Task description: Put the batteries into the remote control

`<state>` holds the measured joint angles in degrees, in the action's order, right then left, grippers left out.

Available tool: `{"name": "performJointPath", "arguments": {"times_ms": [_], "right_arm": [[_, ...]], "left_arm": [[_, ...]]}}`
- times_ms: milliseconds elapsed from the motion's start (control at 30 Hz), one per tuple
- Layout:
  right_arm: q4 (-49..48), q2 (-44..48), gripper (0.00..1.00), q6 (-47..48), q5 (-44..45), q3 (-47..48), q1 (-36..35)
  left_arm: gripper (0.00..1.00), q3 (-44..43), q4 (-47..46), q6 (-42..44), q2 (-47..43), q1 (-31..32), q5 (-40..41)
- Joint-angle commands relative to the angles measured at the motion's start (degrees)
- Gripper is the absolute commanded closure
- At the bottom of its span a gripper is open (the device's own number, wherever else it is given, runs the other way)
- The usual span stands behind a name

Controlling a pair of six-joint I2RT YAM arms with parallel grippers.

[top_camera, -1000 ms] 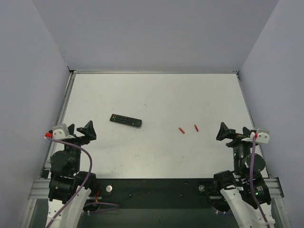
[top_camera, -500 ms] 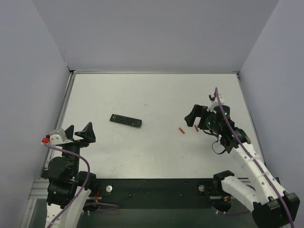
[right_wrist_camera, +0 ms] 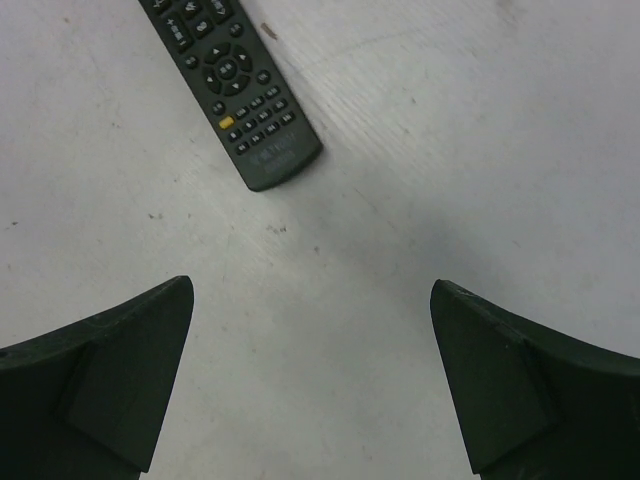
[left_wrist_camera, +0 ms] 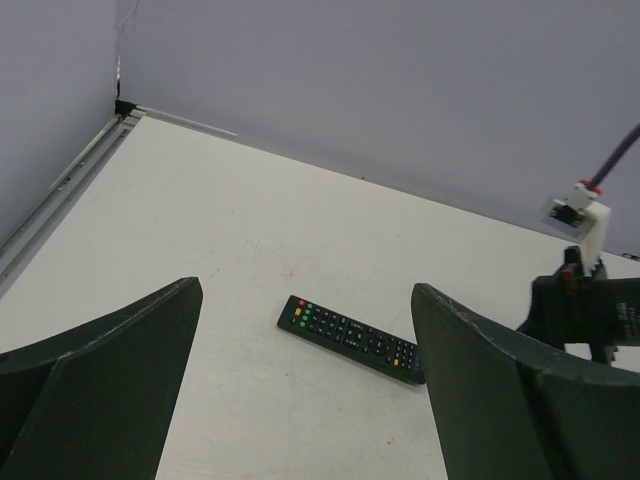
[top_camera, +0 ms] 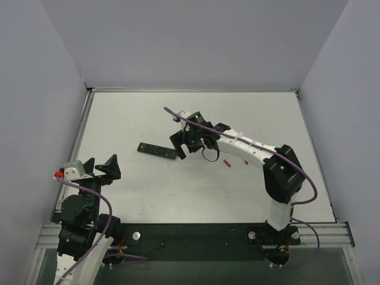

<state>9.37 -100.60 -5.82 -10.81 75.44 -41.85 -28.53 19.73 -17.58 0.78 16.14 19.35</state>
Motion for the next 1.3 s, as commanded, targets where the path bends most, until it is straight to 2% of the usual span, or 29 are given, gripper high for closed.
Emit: {"name": "performJointPath", "arguments": {"times_ms": [0,233,667,767,967,1000,1100,1167,1267], "right_arm": [[4.95,-9.34,0.0,11.79,1.49,10.76,-5.61],[7.95,-23.4,0.0,16.63,4.21,21.94,-8.25],[8.65,-32.99,0.02,18.04,2.03,29.85,-7.64],[8.65,-34.14,0.12,17.95,-0.17,30.56,-7.29],[9.36,-33.09,0.57,16.82,-4.13,28.81,-7.37],[9.27,-32.48,0.7,16.29,-5.18,28.1,-7.2],[7.35,-28.7,0.9,12.88,-7.9,23.72,-6.59],[4.28,-23.96,0.94,9.89,-12.03,17.14,-5.88],[-5.21,-15.97,0.99,1.72,-17.74,6.15,-3.95]], "left_arm": [[0.03,-2.05,-0.3,-0.08,0.89,0.73,0.86],[0.03,-1.96,-0.83,0.18,1.86,1.09,0.6],[0.03,-1.88,-1.09,0.36,3.88,1.09,-0.19],[0.03,-1.88,-1.18,0.45,4.5,1.09,-0.54],[0.03,-1.88,-1.53,0.62,5.9,1.0,-1.77],[0.03,-1.88,-1.53,0.62,6.16,1.0,-2.04],[0.03,-1.79,-1.62,0.45,6.52,1.0,-3.09],[0.03,-1.79,-2.06,0.45,6.78,1.0,-4.06],[0.03,-1.7,-2.85,0.01,6.96,0.91,-6.6]]}}
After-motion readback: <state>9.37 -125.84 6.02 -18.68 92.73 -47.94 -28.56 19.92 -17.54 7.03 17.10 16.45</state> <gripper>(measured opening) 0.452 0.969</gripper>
